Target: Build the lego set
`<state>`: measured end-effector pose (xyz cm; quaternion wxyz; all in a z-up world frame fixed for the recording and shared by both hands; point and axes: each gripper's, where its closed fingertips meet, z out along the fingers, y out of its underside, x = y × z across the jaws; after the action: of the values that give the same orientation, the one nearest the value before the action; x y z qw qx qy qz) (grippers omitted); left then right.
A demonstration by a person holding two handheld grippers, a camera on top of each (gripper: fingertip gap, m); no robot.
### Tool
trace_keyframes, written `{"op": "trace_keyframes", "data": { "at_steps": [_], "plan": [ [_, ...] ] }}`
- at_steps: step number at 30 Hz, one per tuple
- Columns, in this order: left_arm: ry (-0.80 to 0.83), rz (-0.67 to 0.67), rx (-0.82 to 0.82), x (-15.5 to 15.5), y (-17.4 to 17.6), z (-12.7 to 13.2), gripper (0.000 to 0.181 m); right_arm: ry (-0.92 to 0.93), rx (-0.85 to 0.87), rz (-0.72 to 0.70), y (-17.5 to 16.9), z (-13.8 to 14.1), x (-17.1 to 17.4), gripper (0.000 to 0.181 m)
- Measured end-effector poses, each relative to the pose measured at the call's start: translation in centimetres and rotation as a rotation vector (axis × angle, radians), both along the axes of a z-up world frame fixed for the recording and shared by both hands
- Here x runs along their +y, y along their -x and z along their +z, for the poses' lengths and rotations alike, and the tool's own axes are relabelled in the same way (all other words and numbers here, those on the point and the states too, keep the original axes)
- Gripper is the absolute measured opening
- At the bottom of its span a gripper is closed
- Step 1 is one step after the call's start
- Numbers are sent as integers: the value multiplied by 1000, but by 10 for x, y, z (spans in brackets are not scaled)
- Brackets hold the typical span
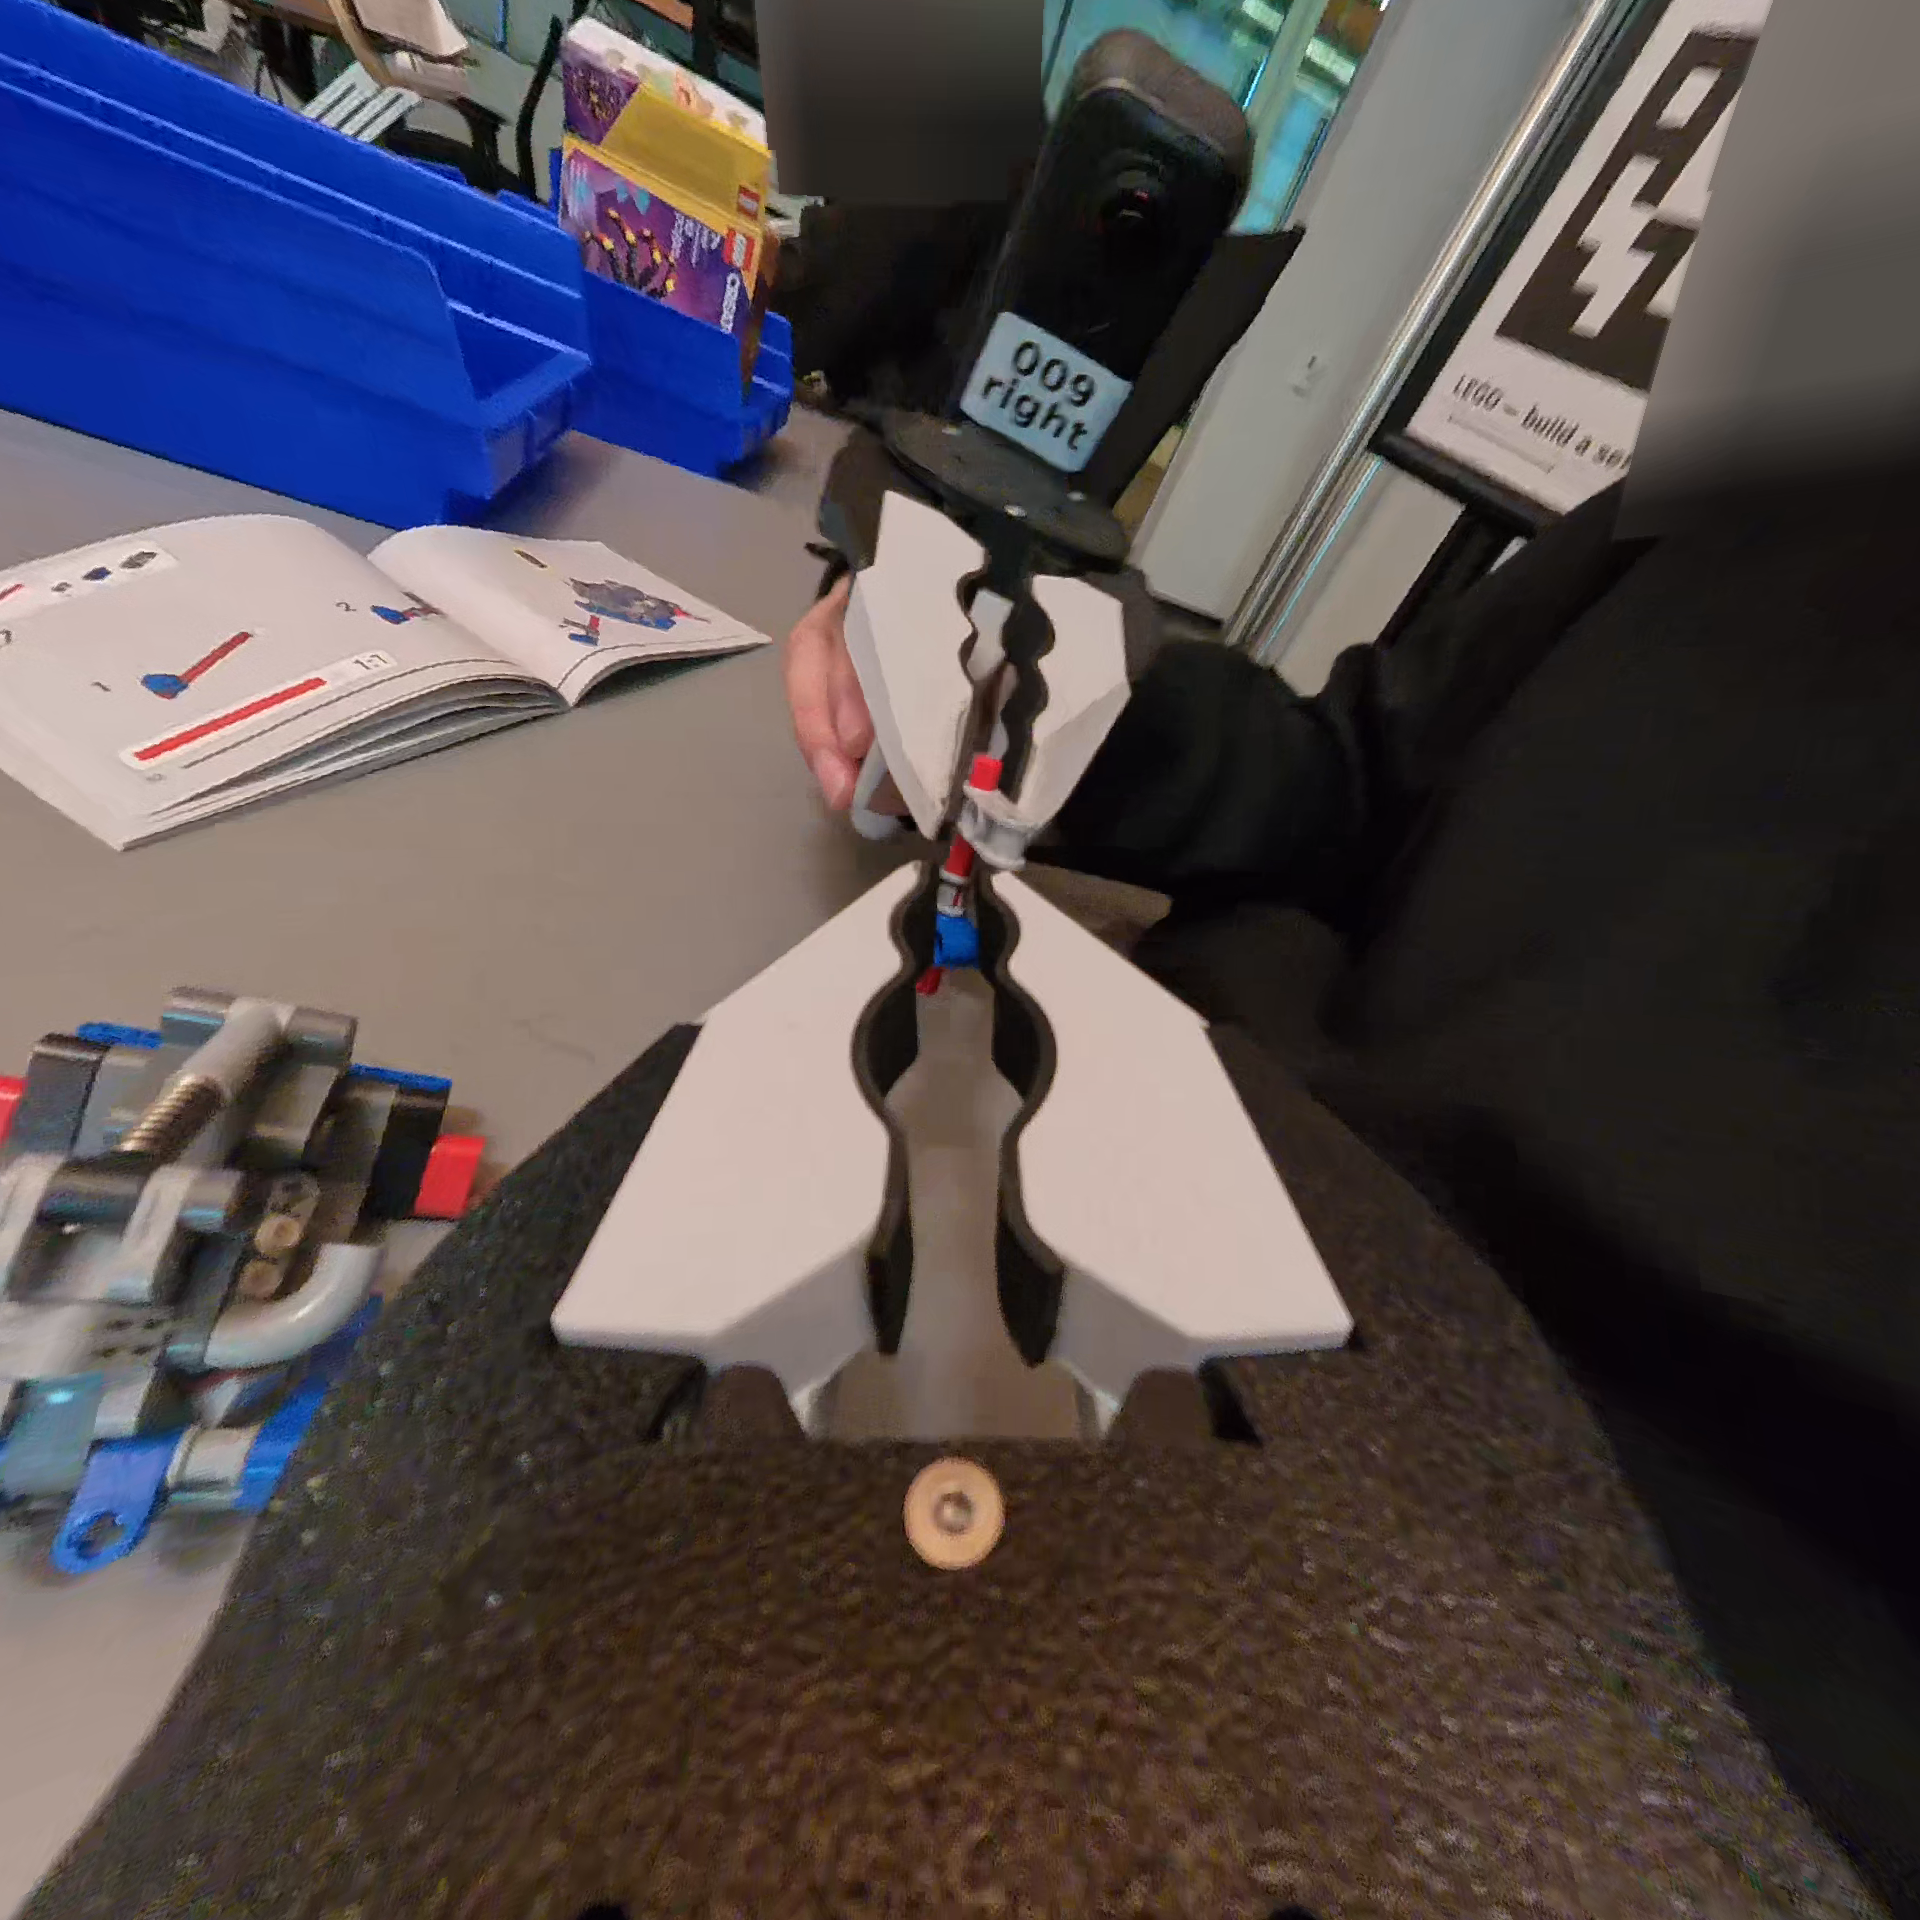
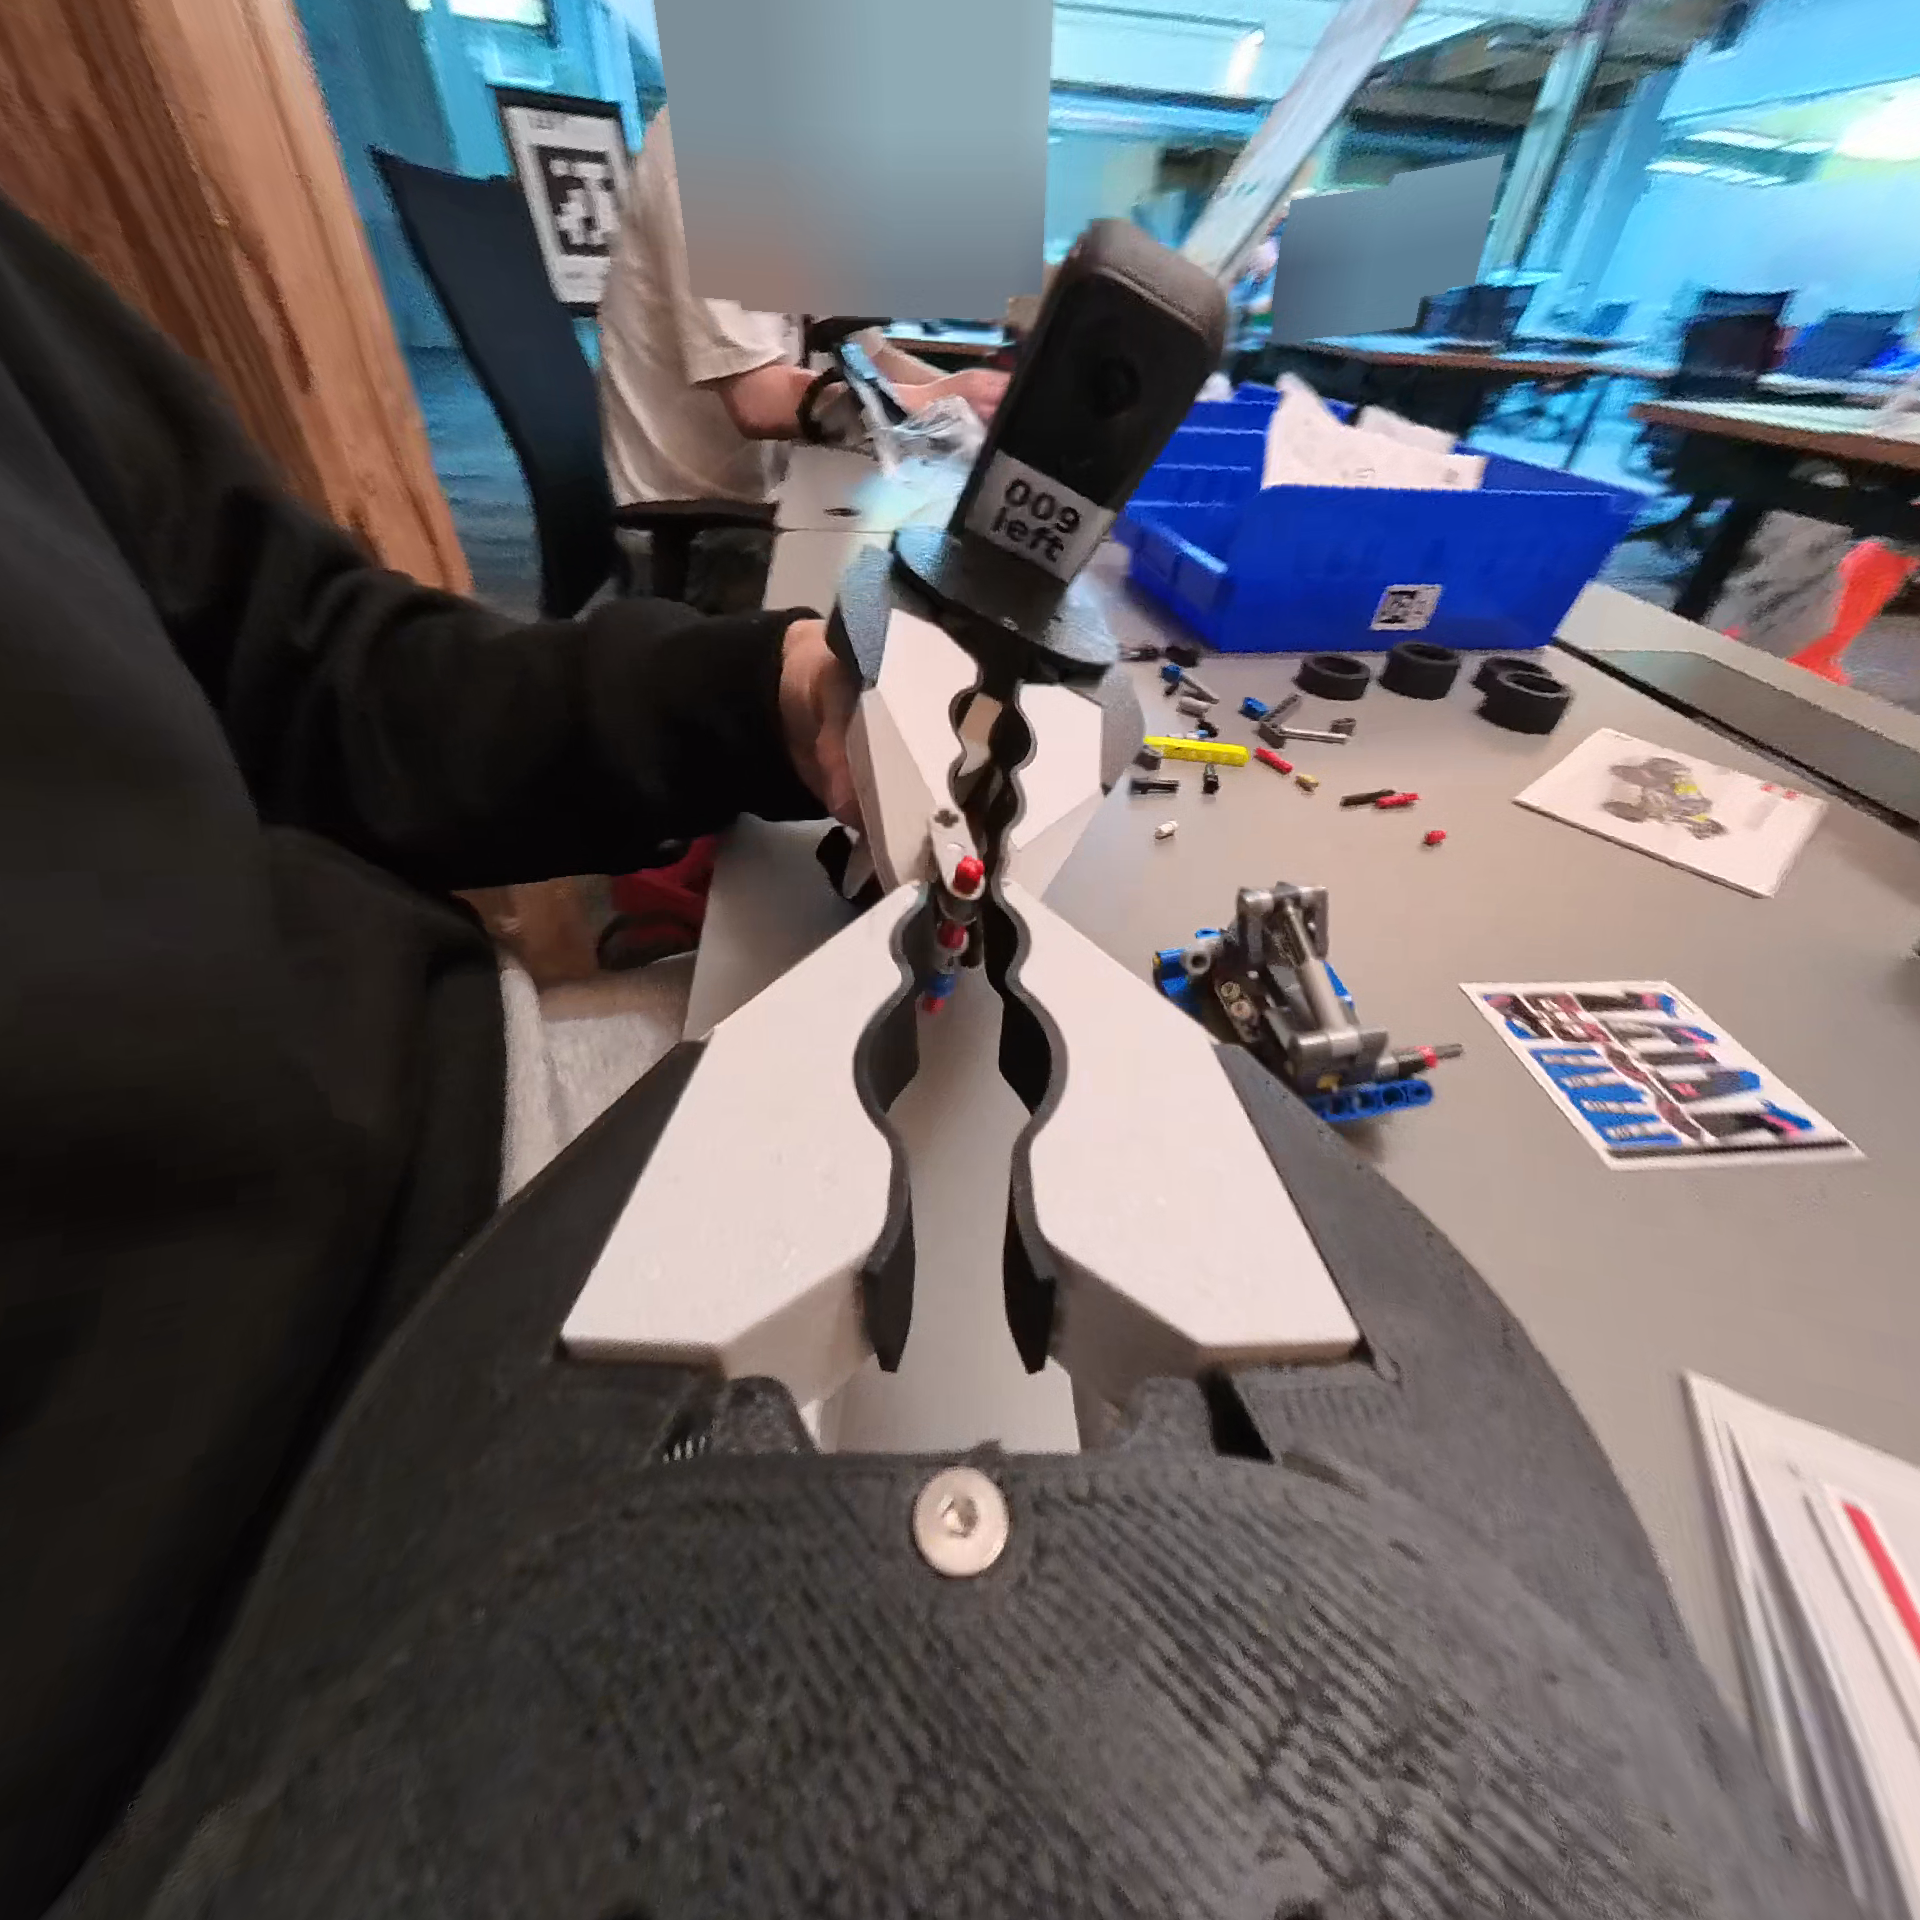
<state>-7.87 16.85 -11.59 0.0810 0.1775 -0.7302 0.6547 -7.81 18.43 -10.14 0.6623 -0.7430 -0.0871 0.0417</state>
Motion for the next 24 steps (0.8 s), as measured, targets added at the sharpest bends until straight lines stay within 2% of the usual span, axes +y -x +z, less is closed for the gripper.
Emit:
{"op": "trace_keyframes", "data": {
  "at_steps": [2,5,6,8,11,13,20,24],
  "plan": [
    [-85,25,-49,2,-3,-9,8,33,11,-97,-3,-8,-3,6],
    [-256,60,-159,8,-5,-21,16,164,-18,-315,-20,-29,-11,5],
    [-309,78,-204,9,-7,-23,24,204,-39,-339,-21,-35,-13,5],
    [-384,95,-275,7,-9,-25,28,241,-62,-376,-24,-40,-13,5],
    [-463,105,-310,1,-11,-32,30,251,-63,-354,-21,-43,-7,5],
    [-508,109,-316,3,-14,-41,24,288,-77,-336,-21,-50,-7,5],
    [-601,131,-331,12,-18,-52,24,384,-108,-275,-27,-63,-3,6],
    [-629,141,-320,17,-20,-56,24,384,-124,-245,-28,-58,2,6]
  ]
}}
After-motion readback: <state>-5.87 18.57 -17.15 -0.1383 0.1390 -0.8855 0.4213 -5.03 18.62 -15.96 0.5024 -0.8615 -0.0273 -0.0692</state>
